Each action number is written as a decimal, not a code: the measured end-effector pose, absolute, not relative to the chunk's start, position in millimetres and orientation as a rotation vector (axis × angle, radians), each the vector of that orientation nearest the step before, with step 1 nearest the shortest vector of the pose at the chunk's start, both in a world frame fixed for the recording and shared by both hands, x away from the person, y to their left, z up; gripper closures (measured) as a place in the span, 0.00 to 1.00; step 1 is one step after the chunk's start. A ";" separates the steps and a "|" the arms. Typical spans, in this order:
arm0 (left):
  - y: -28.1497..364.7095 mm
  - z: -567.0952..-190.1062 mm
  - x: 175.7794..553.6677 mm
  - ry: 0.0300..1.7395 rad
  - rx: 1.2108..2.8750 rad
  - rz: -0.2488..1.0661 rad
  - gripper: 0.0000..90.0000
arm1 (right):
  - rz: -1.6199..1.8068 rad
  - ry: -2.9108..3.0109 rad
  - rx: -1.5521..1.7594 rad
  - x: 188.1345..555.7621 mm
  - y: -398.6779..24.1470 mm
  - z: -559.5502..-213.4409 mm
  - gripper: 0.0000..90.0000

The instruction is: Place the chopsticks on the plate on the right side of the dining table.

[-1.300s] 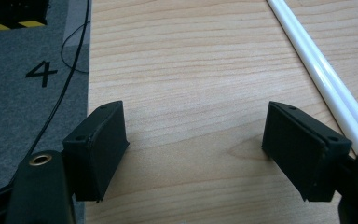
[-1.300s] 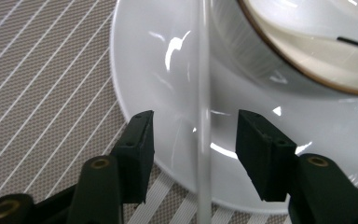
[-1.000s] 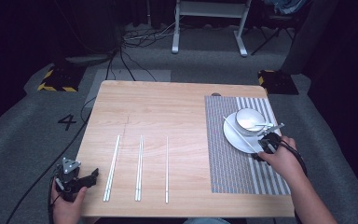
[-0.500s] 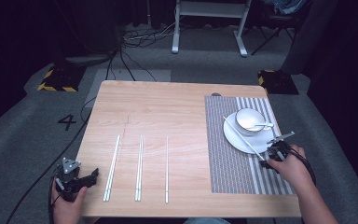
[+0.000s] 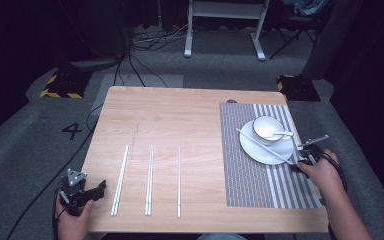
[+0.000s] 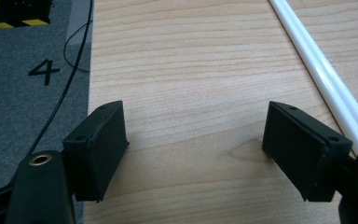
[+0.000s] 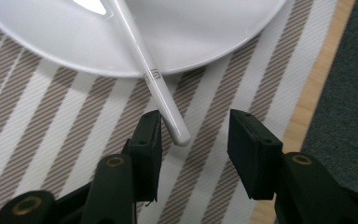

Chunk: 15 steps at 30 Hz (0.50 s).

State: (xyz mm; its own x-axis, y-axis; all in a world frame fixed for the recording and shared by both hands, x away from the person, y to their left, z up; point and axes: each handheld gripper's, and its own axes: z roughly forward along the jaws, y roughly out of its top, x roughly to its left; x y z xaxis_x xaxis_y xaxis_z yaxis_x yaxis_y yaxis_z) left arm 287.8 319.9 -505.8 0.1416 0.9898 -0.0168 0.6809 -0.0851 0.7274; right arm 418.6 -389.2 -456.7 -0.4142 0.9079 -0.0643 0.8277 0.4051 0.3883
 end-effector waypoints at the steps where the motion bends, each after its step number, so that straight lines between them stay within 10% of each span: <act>1: 319.8 -505.8 287.7 1.602 1.831 0.672 0.24 | 0.427 2.394 1.525 420.6 -390.8 -457.0 0.64; 15: 317.6 -505.9 285.3 1.608 1.824 0.675 0.24 | 0.431 2.318 1.545 445.3 -411.9 -456.6 0.65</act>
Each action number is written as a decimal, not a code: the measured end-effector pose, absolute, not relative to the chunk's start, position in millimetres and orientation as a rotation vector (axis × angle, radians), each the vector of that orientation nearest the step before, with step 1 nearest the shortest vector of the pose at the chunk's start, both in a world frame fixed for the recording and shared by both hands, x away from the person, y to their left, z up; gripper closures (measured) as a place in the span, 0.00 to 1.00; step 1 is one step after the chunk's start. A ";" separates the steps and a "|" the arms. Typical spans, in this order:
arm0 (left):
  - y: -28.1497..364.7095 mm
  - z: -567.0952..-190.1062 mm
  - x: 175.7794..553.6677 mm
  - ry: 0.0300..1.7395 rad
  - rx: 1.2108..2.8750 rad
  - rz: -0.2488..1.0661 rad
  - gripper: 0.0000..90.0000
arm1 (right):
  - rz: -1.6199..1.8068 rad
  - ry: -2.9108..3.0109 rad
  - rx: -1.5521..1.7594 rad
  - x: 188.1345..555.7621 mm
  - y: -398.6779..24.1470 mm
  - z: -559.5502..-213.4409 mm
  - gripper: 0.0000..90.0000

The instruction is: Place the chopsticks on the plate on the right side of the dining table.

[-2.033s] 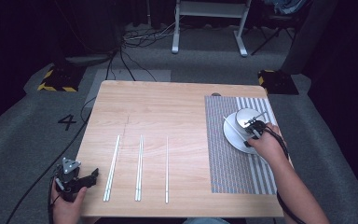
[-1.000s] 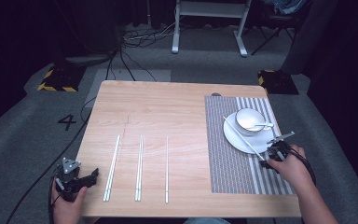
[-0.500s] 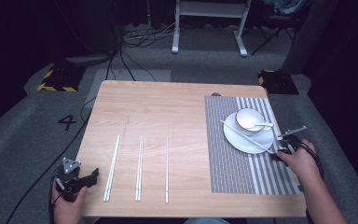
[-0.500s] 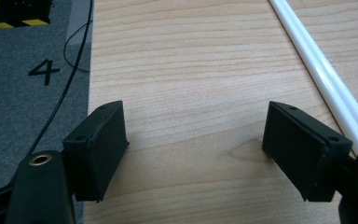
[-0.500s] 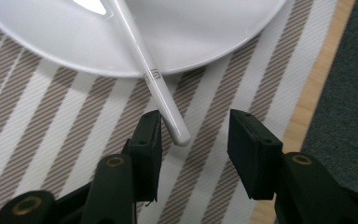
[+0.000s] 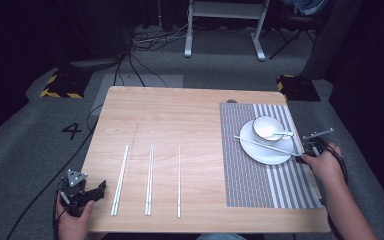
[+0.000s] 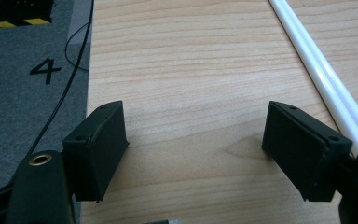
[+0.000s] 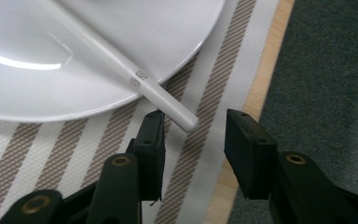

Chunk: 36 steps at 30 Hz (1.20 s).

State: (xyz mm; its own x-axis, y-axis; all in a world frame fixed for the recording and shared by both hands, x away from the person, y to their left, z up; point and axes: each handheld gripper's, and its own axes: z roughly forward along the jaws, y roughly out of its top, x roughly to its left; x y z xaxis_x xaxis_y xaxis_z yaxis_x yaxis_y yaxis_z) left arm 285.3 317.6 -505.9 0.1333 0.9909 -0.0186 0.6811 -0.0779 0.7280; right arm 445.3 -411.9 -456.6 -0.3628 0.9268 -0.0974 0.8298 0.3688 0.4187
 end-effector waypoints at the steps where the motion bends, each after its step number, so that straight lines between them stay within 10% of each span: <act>1: 317.6 -505.9 285.3 1.608 1.824 0.675 0.24 | 0.432 2.311 1.556 447.7 -414.2 -455.8 0.65; 36: 315.4 -505.8 283.5 1.614 1.829 0.674 0.23 | 0.589 2.221 1.382 426.9 -415.9 -429.9 0.56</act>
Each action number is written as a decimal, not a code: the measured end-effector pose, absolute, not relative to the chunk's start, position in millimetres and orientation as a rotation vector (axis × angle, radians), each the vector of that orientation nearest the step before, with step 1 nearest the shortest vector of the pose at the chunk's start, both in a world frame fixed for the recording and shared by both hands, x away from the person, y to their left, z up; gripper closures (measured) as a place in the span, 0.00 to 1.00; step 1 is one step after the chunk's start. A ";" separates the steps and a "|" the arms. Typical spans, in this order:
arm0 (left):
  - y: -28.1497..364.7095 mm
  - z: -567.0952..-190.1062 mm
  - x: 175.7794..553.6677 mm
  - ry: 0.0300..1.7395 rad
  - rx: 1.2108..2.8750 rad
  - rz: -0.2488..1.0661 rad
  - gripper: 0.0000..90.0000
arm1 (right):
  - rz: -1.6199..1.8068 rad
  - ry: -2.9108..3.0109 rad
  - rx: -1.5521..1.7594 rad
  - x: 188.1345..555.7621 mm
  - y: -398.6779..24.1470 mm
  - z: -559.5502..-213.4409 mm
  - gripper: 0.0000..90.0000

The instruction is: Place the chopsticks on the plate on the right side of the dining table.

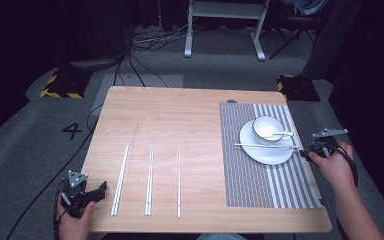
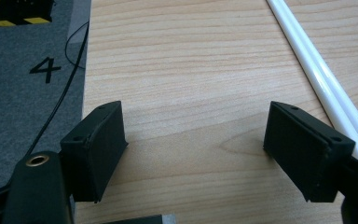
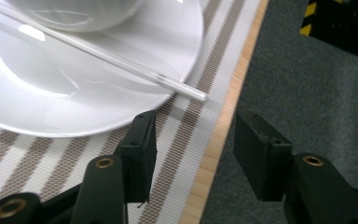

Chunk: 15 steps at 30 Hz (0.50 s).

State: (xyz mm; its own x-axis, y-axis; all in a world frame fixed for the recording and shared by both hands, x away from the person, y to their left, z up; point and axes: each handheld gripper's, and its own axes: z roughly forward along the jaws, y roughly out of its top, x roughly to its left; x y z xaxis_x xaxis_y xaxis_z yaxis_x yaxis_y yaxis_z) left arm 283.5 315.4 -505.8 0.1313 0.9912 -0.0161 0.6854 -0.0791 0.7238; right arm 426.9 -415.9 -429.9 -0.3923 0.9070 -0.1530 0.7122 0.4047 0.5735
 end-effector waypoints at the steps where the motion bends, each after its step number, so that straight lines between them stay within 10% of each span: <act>1: 315.4 -505.8 283.5 1.613 1.828 0.674 0.23 | 0.593 2.230 1.362 425.6 -410.8 -426.6 0.56; 15: 316.2 -505.8 283.7 1.608 1.829 0.665 0.23 | 0.730 2.296 1.171 414.4 -345.0 -390.9 0.50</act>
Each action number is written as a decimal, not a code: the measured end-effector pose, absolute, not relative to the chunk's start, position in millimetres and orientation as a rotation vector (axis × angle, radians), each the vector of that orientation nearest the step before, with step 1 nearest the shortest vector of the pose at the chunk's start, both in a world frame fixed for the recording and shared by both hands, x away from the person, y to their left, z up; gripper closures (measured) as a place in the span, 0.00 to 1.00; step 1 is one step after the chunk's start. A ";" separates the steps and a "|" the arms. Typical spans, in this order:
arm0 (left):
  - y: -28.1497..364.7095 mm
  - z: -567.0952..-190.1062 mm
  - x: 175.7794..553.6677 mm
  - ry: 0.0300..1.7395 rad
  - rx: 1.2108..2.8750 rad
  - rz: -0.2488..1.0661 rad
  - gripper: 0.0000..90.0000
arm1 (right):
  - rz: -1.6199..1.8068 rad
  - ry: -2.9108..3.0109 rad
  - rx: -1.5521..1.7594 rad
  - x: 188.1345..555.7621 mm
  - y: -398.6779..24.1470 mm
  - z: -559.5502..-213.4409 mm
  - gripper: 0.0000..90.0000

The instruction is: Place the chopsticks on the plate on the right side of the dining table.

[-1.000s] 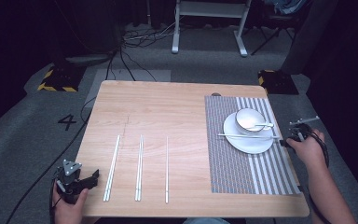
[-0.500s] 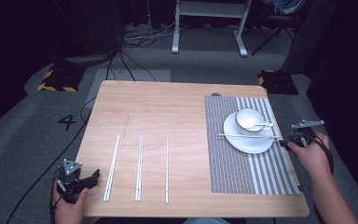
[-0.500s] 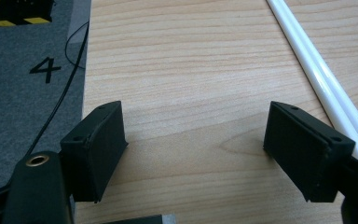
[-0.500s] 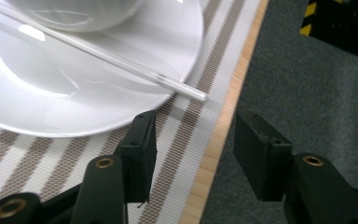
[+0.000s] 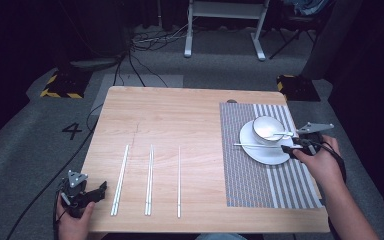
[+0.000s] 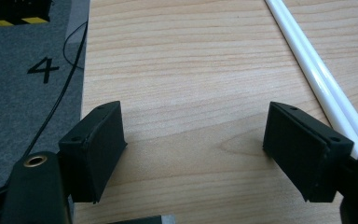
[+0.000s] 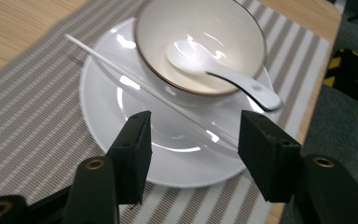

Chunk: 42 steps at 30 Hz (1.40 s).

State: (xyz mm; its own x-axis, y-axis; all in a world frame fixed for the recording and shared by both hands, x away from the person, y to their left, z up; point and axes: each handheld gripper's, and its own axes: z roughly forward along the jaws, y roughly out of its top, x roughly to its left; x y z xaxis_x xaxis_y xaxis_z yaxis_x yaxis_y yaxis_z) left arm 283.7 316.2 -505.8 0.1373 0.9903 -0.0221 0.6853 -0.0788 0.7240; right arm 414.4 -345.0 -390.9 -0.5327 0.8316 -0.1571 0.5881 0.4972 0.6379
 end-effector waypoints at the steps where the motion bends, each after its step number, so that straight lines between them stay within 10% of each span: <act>1: 316.2 -505.8 283.7 1.608 1.829 0.665 0.23 | 0.743 2.304 1.154 413.3 -339.5 -388.9 0.49; 42: 316.1 -505.7 289.3 1.618 1.824 0.674 0.23 | 1.077 2.539 0.815 385.3 -153.8 -388.5 0.33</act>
State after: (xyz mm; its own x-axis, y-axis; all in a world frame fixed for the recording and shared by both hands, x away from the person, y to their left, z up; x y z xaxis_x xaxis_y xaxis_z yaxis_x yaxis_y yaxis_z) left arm 289.3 316.1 -505.7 0.1266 0.9918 -0.0177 0.6858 -0.0746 0.7240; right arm 385.3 -153.8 -388.5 -0.8072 0.5898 -0.0234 0.3931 0.5668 0.7240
